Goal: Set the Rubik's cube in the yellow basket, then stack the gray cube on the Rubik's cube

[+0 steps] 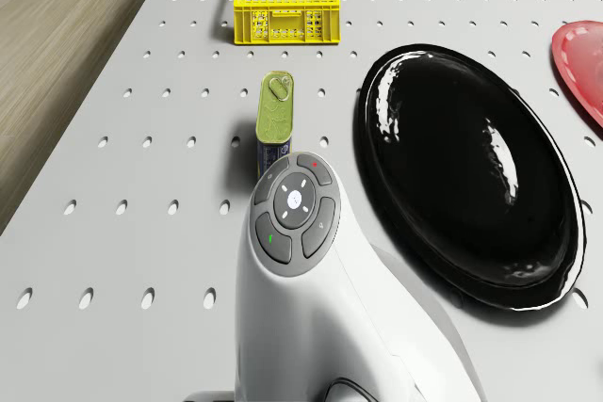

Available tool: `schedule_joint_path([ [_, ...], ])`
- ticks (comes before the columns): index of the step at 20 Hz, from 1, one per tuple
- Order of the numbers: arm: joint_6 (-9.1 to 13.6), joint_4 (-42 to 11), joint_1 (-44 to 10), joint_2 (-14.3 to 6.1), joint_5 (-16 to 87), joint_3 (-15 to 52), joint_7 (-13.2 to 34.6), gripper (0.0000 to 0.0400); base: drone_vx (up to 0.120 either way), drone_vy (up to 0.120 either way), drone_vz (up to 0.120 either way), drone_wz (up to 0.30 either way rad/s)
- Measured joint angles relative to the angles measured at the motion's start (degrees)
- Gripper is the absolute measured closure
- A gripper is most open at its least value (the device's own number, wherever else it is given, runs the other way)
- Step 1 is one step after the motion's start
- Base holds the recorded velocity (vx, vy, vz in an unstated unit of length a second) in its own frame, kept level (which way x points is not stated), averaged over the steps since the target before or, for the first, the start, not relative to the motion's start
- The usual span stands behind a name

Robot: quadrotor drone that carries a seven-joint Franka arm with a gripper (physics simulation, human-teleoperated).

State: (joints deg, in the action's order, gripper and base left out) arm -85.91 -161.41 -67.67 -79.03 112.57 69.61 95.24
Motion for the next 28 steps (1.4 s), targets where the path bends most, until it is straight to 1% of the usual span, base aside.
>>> schedule_joint_path([
  [5, -0.3, -0.1, -0.2, -0.4, -0.5, 0.4, 0.2, 0.0073, 0.000, 0.000, 0.000, 0.000],
  [9, 0.4, -0.6, -0.2, -0.6, -2.8, 2.7, 0.5, 0.0074, 0.000, 0.000, 0.000, 0.000],
  [15, 1.2, -1.3, -0.5, -1.1, -6.2, 6.2, 1.1, 0.0075, 0.000, 0.000, 0.113, 0.000],
  [23, 0.6, -1.4, -0.8, -2.1, -7.9, 7.6, 1.4, 0.0075, 0.115, 0.000, 0.120, 0.000],
  [26, 0.3, -1.4, -0.9, -2.5, -8.2, 7.8, 1.5, 0.0075, 0.120, 0.000, 0.000, 0.000],
  [28, 0.0, -1.4, -1.0, -2.8, -8.4, 7.9, 1.6, 0.0075, 0.120, 0.120, 0.000, 0.000],
])
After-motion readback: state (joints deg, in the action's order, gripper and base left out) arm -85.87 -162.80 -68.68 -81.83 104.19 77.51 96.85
